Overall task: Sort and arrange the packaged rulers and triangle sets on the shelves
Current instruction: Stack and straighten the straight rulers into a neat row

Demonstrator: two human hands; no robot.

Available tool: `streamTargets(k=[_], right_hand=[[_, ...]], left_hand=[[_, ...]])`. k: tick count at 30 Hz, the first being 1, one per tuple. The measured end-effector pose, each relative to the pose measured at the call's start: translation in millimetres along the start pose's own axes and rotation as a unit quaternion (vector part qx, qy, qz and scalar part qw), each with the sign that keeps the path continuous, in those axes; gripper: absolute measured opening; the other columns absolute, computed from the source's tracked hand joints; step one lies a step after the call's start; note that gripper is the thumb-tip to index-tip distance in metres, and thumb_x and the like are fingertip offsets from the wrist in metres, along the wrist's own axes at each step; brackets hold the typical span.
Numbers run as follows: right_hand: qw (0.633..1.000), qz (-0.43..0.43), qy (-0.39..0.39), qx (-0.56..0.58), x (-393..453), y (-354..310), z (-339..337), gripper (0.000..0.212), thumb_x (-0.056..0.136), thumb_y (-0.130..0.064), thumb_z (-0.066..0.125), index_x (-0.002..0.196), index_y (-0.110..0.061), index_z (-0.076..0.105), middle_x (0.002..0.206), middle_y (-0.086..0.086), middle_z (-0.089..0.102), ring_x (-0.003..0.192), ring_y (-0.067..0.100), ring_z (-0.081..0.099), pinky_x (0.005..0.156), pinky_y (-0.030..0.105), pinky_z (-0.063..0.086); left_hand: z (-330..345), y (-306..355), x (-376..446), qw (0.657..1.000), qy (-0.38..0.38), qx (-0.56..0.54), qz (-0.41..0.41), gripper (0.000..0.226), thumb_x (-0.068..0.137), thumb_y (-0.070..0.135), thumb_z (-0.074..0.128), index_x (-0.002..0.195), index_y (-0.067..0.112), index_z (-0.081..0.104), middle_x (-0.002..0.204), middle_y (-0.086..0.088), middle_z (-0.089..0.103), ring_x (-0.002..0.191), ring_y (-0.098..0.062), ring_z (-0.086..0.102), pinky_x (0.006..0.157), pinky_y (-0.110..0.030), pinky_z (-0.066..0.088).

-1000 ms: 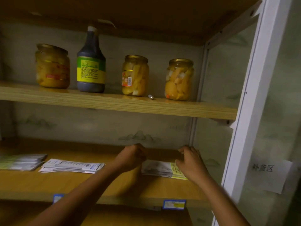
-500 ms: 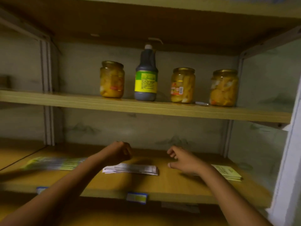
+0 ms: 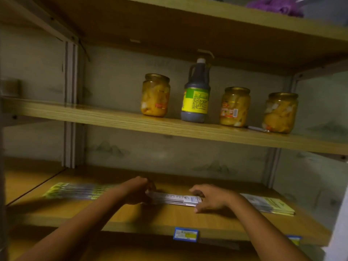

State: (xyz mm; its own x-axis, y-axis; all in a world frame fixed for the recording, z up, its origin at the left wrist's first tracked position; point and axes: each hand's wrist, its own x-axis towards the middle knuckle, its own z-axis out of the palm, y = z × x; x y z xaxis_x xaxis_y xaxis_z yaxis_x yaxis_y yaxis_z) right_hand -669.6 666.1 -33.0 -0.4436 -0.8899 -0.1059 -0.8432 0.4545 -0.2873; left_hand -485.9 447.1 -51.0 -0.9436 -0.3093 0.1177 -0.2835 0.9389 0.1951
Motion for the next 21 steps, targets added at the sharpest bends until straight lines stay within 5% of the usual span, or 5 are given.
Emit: streamTargets(k=[5,11,15,21], right_hand=[[1.000,-0.009,0.014,0.015,7.4,6.4,-0.1,0.065,0.079,-0.036,0.077,0.138,-0.030,0.049,0.137,-0.007,0.053,0.123,0.011,0.051,0.103,0.032,0.044],[0.999,-0.031,0.017,-0.015,16.8,8.1,-6.4,0.041,0.083,-0.029,0.074,0.122,-0.028,0.062,0.117,-0.008,0.059,0.102,0.007,0.055,0.075,0.018,0.042],[0.998,-0.010,-0.048,-0.049,26.8,3.8,-16.7,0.045,0.080,-0.029,0.076,0.122,-0.025,0.059,0.117,-0.005,0.059,0.103,0.012,0.058,0.088,0.028,0.051],[0.991,0.001,-0.104,-0.083,38.5,-0.1,-21.6,0.051,0.078,-0.024,0.075,0.124,-0.019,0.054,0.120,0.002,0.059,0.105,0.019,0.062,0.091,0.033,0.057]], left_hand=[[1.9,-3.9,0.1,0.999,0.026,0.020,0.024,0.041,0.082,0.021,0.069,0.122,0.023,0.063,0.124,0.000,0.062,0.112,-0.018,0.059,0.091,-0.029,0.049],[1.5,-11.5,7.0,0.998,0.061,-0.006,0.016,0.040,0.087,0.023,0.067,0.125,0.013,0.061,0.121,-0.002,0.063,0.107,-0.017,0.060,0.089,-0.029,0.050],[0.7,-19.9,12.2,0.995,0.100,-0.013,0.019,0.017,0.086,0.007,0.061,0.099,0.004,0.071,0.108,-0.009,0.068,0.098,-0.021,0.065,0.084,-0.035,0.052],[-10.0,-24.7,14.5,0.992,0.120,-0.024,0.017,0.027,0.092,0.006,0.054,0.114,0.011,0.068,0.123,-0.003,0.064,0.109,-0.016,0.061,0.092,-0.026,0.049]])
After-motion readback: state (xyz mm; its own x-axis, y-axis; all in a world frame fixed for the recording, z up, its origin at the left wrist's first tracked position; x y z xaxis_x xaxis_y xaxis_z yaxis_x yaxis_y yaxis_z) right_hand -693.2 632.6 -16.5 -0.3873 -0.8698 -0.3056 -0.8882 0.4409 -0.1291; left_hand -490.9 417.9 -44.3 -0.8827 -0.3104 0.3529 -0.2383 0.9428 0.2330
